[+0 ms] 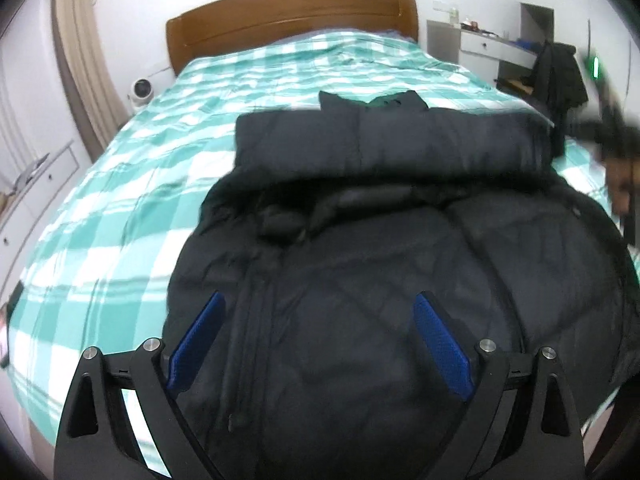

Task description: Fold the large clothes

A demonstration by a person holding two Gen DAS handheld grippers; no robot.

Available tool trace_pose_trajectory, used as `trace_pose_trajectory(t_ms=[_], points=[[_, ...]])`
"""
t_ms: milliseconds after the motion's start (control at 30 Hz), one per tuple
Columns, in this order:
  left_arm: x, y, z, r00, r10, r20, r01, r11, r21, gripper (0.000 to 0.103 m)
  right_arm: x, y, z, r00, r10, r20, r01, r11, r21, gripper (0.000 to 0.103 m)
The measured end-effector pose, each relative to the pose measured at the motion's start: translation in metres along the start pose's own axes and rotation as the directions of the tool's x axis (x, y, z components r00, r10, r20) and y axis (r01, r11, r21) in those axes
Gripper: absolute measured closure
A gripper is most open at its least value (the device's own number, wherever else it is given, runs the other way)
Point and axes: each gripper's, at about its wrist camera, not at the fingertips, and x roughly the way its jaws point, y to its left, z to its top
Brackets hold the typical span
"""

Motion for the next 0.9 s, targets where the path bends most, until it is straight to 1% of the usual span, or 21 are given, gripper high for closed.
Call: trace_pose_trajectory(t_ms=[33, 67, 133, 167, 233, 267, 300, 333, 367, 400, 433, 467, 500, 533, 567, 600, 667, 733, 800, 867, 900], points=[[0.003, 0.006, 0.006, 1.000, 0.001, -0.005, -0.001, 1.000, 0.004, 0.007, 0.012, -0.003, -0.010, 0.999, -0.018, -0.048, 0.018, 1.000, -0.001, 0.064], [0.006, 0.006, 0.015, 1.000, 0.004, -0.005, -0.004, 1.000, 0.004, 0.007, 0.017, -0.004, -0.018, 0.998, -0.023, -0.065, 0.023, 1.000, 0.005, 0.051], [0.014, 0.012, 0.040, 1.000, -0.004, 0.011, 0.005, 1.000, -0.012, 0.007, 0.008, -0.005, -0.023, 0.999, -0.017, -0.029, 0.017, 1.000, 0.014, 0.043], [0.021, 0.016, 0.056, 1.000, -0.018, 0.023, 0.019, 1.000, -0.021, 0.007, -0.002, -0.006, -0.023, 1.000, -0.030, -0.001, 0.030, 0.999, 0.016, 0.039], [0.041, 0.021, 0.083, 0.998, -0.046, 0.036, 0.046, 0.999, -0.016, 0.007, -0.029, 0.000, -0.015, 0.992, -0.065, 0.109, 0.064, 0.998, 0.010, 0.039], [0.052, 0.021, 0.091, 0.998, -0.054, 0.034, 0.055, 0.998, -0.006, 0.007, -0.046, 0.008, -0.011, 0.981, -0.054, 0.184, 0.059, 0.998, -0.020, 0.039], [0.065, 0.019, 0.100, 0.998, -0.059, 0.027, 0.059, 0.998, 0.006, 0.007, -0.053, 0.017, -0.007, 0.976, -0.024, 0.214, 0.037, 0.998, -0.055, 0.039], [0.083, 0.014, 0.103, 0.998, -0.068, 0.011, 0.068, 0.998, 0.014, 0.007, -0.053, 0.026, -0.001, 0.976, 0.025, 0.216, -0.004, 0.996, -0.094, 0.039], [0.097, 0.012, 0.103, 0.997, -0.072, -0.010, 0.072, 0.997, 0.013, 0.008, -0.051, 0.033, 0.001, 0.977, 0.062, 0.204, -0.038, 0.992, -0.119, 0.039], [0.113, 0.011, 0.103, 0.997, -0.071, -0.043, 0.072, 0.997, 0.006, 0.011, -0.041, 0.042, 0.004, 0.978, 0.123, 0.171, -0.098, 0.984, -0.151, 0.039], [0.132, 0.012, 0.100, 0.993, -0.072, -0.089, 0.071, 0.997, -0.012, 0.011, -0.030, 0.045, 0.003, 0.979, 0.146, 0.143, -0.123, 0.980, -0.155, 0.039], [0.149, 0.015, 0.095, 0.988, -0.078, -0.129, 0.074, 0.997, -0.037, 0.011, -0.016, 0.047, 0.001, 0.982, 0.151, 0.110, -0.134, 0.980, -0.149, 0.039], [0.161, 0.017, 0.090, 0.986, -0.079, -0.148, 0.071, 0.996, -0.058, 0.011, -0.002, 0.047, -0.003, 0.986, 0.150, 0.076, -0.139, 0.981, -0.136, 0.039], [0.167, 0.022, 0.084, 0.985, -0.091, -0.144, 0.078, 0.993, -0.091, 0.010, 0.020, 0.044, -0.007, 0.987, 0.159, 0.006, -0.157, 0.981, -0.110, 0.039], [0.168, 0.025, 0.081, 0.985, -0.106, -0.139, 0.091, 0.990, -0.110, 0.010, 0.033, 0.042, -0.012, 0.986, 0.167, -0.032, -0.169, 0.981, -0.094, 0.039], [0.168, 0.025, 0.080, 0.984, -0.110, -0.141, 0.094, 0.989, -0.114, 0.010, 0.042, 0.039, -0.016, 0.985, 0.168, -0.043, -0.171, 0.982, -0.081, 0.039], [0.163, 0.022, 0.081, 0.982, -0.100, -0.162, 0.087, 0.993, -0.086, 0.011, 0.044, 0.039, -0.021, 0.985, 0.167, -0.033, -0.169, 0.982, -0.083, 0.039], [0.155, 0.026, 0.089, 0.978, -0.098, -0.184, 0.085, 0.993, -0.079, 0.014, 0.045, 0.038, -0.023, 0.985, 0.171, -0.036, -0.173, 0.982, -0.078, 0.039], [0.151, 0.035, 0.110, 0.980, -0.115, -0.160, 0.096, 0.988, -0.117, 0.014, 0.045, 0.035, -0.028, 0.983, 0.181, -0.036, -0.183, 0.981, -0.068, 0.039], [0.149, 0.050, 0.131, 0.985, -0.127, -0.120, 0.102, 0.975, -0.197, 0.012, 0.045, 0.029, -0.030, 0.982, 0.186, -0.031, -0.187, 0.980, -0.065, 0.039], [0.153, 0.055, 0.137, 0.986, -0.125, -0.114, 0.097, 0.970, -0.221, 0.011, 0.048, 0.026, -0.030, 0.982, 0.185, -0.029, -0.187, 0.980, -0.065, 0.039]])
